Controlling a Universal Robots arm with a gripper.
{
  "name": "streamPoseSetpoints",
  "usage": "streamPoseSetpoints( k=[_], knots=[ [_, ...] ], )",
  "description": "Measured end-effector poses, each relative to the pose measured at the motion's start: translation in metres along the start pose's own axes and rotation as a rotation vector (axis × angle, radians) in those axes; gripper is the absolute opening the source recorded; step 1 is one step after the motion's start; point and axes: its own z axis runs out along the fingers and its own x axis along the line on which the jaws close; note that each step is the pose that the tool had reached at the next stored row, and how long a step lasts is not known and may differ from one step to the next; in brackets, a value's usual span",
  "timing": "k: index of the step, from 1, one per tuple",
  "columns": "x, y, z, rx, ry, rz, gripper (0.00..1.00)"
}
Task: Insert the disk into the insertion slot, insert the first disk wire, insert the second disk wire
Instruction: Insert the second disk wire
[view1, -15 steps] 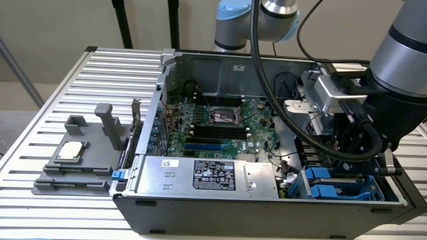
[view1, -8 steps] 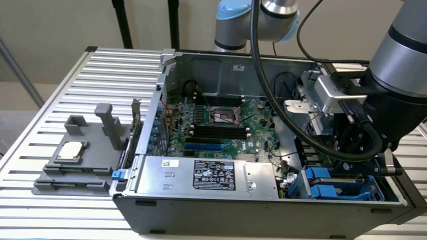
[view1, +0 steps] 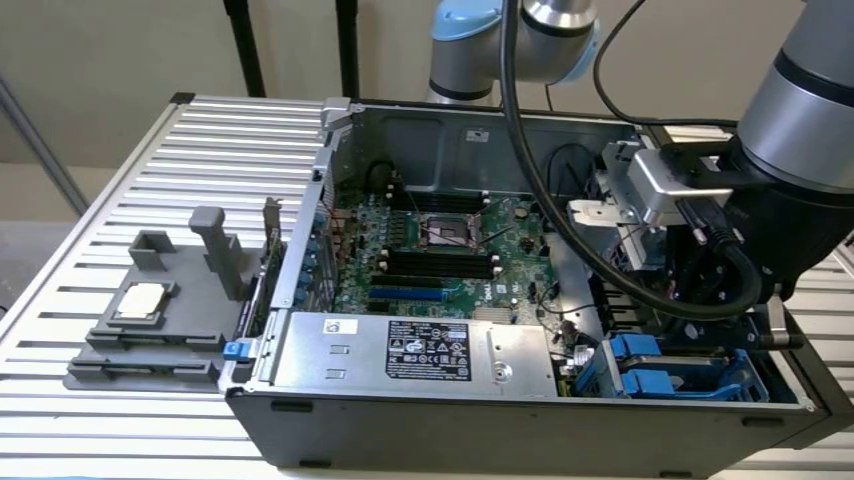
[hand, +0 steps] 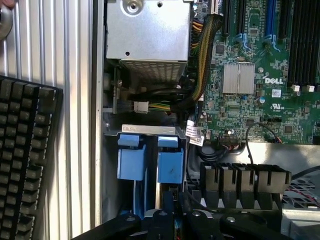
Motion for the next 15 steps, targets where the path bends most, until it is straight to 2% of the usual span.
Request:
streamPoseSetpoints(
  k=[9, 15],
  knots=[
    [-0.0007, 0.0002, 0.0002, -0.0002, 0.0005, 0.004, 0.16],
    [-0.0007, 0.0005, 0.0038, -0.0002, 0.0005, 0.004, 0.16]
  ],
)
